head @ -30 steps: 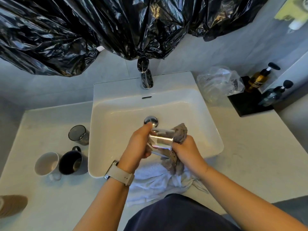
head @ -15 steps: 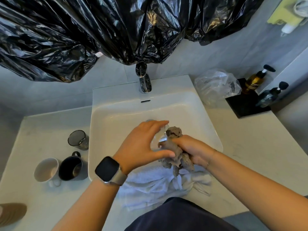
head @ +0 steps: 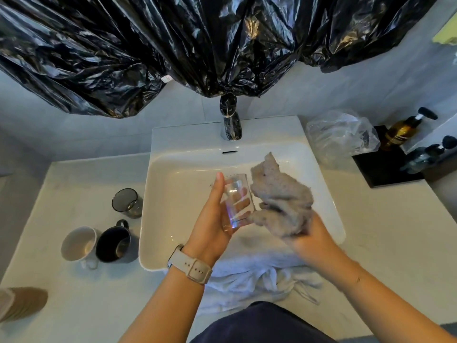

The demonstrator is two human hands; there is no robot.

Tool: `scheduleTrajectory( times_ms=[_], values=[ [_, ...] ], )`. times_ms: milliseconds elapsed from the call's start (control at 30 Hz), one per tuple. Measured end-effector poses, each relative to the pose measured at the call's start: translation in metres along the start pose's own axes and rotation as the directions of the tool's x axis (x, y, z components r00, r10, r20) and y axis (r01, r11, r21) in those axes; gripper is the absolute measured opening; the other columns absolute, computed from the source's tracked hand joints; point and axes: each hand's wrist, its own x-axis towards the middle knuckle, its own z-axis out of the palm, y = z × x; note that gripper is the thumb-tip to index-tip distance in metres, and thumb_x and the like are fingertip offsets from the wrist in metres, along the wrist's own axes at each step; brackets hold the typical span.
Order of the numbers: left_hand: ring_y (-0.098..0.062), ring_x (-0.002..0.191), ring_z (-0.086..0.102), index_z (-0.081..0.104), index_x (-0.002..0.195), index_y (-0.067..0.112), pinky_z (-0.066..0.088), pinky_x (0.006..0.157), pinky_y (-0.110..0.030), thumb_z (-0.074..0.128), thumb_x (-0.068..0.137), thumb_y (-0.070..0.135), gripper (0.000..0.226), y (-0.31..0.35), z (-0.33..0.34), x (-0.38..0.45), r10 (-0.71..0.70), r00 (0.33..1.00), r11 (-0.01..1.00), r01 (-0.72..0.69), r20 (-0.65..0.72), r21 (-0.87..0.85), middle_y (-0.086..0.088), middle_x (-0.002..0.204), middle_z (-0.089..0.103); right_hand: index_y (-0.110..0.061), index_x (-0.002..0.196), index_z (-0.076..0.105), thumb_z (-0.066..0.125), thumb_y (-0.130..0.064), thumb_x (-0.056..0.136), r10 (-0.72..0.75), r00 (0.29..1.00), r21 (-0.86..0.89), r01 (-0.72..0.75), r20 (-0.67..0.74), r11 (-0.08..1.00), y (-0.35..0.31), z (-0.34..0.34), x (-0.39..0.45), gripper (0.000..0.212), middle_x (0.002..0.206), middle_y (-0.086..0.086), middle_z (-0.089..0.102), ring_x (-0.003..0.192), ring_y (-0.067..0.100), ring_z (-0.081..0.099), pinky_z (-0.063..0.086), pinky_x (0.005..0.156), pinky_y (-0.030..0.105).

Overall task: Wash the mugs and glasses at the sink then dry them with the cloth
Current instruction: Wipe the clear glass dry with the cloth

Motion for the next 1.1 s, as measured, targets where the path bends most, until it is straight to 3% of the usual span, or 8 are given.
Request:
scheduleTrajectory(
  times_ms=[133,333,467,533,633,833,933,1100],
  values=[
    [-0.032,0.116,0.064,0.06,0.133,0.011,0.046,0.106,-0.051,0.055,0.085,0.066,0.073,-0.015,0.022,-0.002,0.085,0.99,0.993,-0.076,-0.113,0.087,-0.015,0.124,0.068,-0.019,0.113,0.063,0.069,-0.001,0.08,-0.102,0.995,0.06,0.103,-0.008,0.993,0.013,0.027,-0.014,0.038,0.107,-0.019,0.07,0.106,-0.005,0.062,0.049,0.09,0.017],
    [-0.03,0.097,0.072,0.065,0.114,0.013,0.059,0.084,-0.05,0.078,0.068,0.06,0.067,-0.023,0.036,-0.009,0.382,0.874,0.897,-0.272,-0.3,0.35,-0.011,0.105,0.074,-0.032,0.101,0.072,0.065,-0.038,0.084,0.121,0.993,0.433,-0.102,-0.016,0.896,0.001,0.026,0.02,0.02,0.105,-0.014,0.074,0.101,0.004,0.068,0.053,0.079,0.015],
    [-0.026,0.095,0.072,0.066,0.112,0.003,0.059,0.081,-0.036,0.069,0.08,0.056,0.062,-0.018,0.031,-0.004,0.327,0.882,0.917,-0.209,-0.34,0.34,-0.017,0.104,0.073,-0.031,0.087,0.071,0.069,-0.017,0.089,0.129,0.989,0.252,-0.107,-0.069,0.962,0.012,0.043,0.003,0.014,0.089,-0.016,0.073,0.085,0.002,0.068,0.051,0.061,0.023],
    [-0.016,0.088,0.071,0.066,0.103,0.003,0.056,0.076,-0.027,0.059,0.095,0.04,0.038,-0.021,0.026,0.001,0.295,0.881,0.942,-0.204,-0.369,0.266,-0.016,0.099,0.071,-0.031,0.1,0.065,0.071,-0.01,0.087,0.033,0.999,0.139,-0.031,-0.015,0.99,0.016,0.056,-0.007,0.025,0.09,-0.025,0.071,0.09,-0.009,0.065,0.051,0.072,0.016],
    [-0.018,0.091,0.066,0.061,0.105,0.015,0.053,0.088,-0.038,0.06,0.088,0.047,0.036,-0.028,0.027,-0.005,0.171,0.912,0.983,-0.135,-0.374,0.122,-0.008,0.103,0.066,-0.026,0.118,0.064,0.071,-0.029,0.087,-0.124,0.992,0.131,0.121,0.017,0.984,0.003,0.051,0.003,0.032,0.109,-0.022,0.069,0.108,-0.002,0.062,0.048,0.086,0.013],
    [-0.034,0.095,0.072,0.068,0.115,0.003,0.062,0.078,-0.044,0.062,0.089,0.055,0.059,-0.019,0.023,-0.006,0.231,0.877,0.965,-0.15,-0.42,0.216,-0.018,0.102,0.074,-0.038,0.083,0.074,0.073,-0.026,0.085,0.112,0.993,0.214,-0.1,-0.044,0.972,0.013,0.046,-0.001,0.013,0.087,-0.003,0.075,0.085,0.019,0.069,0.056,0.066,0.027],
    [-0.033,0.099,0.072,0.067,0.114,-0.001,0.057,0.09,-0.051,0.062,0.091,0.05,0.056,-0.022,0.016,-0.004,0.227,0.849,0.971,-0.159,-0.478,0.179,-0.021,0.106,0.073,-0.054,0.085,0.07,0.07,-0.02,0.085,0.013,1.0,0.112,-0.014,0.017,0.994,0.014,0.054,-0.012,0.035,0.084,-0.023,0.072,0.084,-0.003,0.067,0.05,0.068,0.01],
    [-0.025,0.099,0.064,0.057,0.13,0.01,0.051,0.091,-0.044,0.047,0.1,0.045,0.048,-0.036,0.019,-0.005,0.086,0.882,0.996,-0.07,-0.463,0.052,-0.018,0.128,0.064,-0.025,0.111,0.068,0.071,-0.027,0.087,-0.08,0.994,0.108,0.072,0.071,0.991,0.005,0.048,0.013,0.024,0.103,-0.012,0.073,0.101,0.006,0.067,0.054,0.085,0.022]
  ],
)
